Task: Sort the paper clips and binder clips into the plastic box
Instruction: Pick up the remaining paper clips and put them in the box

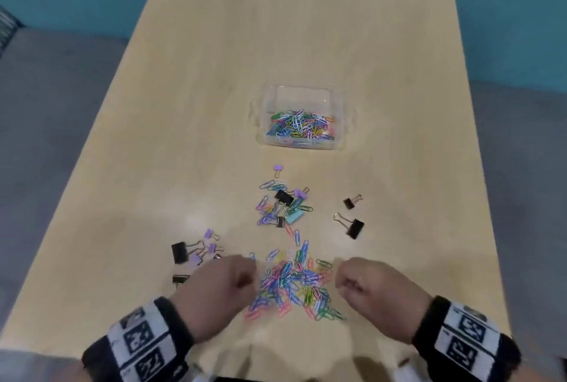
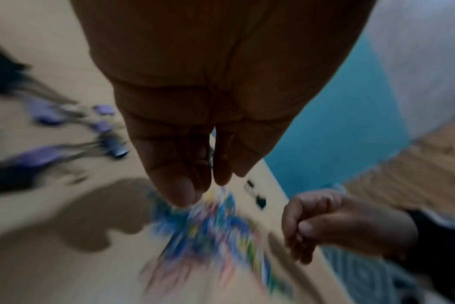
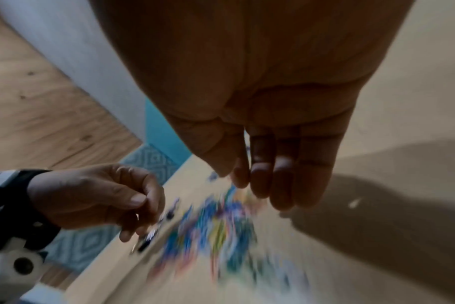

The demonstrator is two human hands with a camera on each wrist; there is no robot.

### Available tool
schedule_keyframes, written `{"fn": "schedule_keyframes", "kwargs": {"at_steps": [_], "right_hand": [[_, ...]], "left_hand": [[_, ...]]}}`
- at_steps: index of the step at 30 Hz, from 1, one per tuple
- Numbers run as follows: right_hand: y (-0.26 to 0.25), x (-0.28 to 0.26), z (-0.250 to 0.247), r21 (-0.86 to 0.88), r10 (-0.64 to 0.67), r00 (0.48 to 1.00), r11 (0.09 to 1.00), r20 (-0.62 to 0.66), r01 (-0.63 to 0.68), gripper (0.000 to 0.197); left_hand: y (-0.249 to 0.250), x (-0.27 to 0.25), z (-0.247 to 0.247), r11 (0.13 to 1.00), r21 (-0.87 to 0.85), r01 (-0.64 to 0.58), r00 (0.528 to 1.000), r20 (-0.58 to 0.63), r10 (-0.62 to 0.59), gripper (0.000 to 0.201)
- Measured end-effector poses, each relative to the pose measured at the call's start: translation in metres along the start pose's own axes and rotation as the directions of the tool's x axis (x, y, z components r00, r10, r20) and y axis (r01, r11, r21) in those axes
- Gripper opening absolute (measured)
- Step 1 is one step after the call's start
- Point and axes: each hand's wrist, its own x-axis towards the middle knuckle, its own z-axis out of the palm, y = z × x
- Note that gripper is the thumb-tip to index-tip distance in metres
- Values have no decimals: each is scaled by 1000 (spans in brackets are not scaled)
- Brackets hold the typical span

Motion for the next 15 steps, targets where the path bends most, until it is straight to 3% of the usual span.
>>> {"fn": "schedule_keyframes", "kwargs": {"at_steps": [3,6,9,12,14,15], "right_hand": [[1,-19,30,3,-49,992,999,112,49,23],[-11,-12,57,-95,-98,986,989,135,112,20],[-27,7,71,-137,-128,989,981,70,137,23],[-35,9,70,-125,-88,995,989,-43,82,17],[-29,-2,68,-163,11,983,986,-184,-42,16],[-26,-9,68,-183,87,972,975,-217,-128,32]], "left_hand": [[-20,-27,40,979,203,-6,1000,20,2,30],[-23,-32,71,992,121,-32,999,-16,34,21],[-12,-20,82,990,86,-112,986,-118,122,9],[-9,-19,78,986,142,-86,958,-260,122,8],[-13,-25,72,982,184,29,957,-288,26,27],[-17,-28,70,975,210,78,963,-271,-19,44]]}}
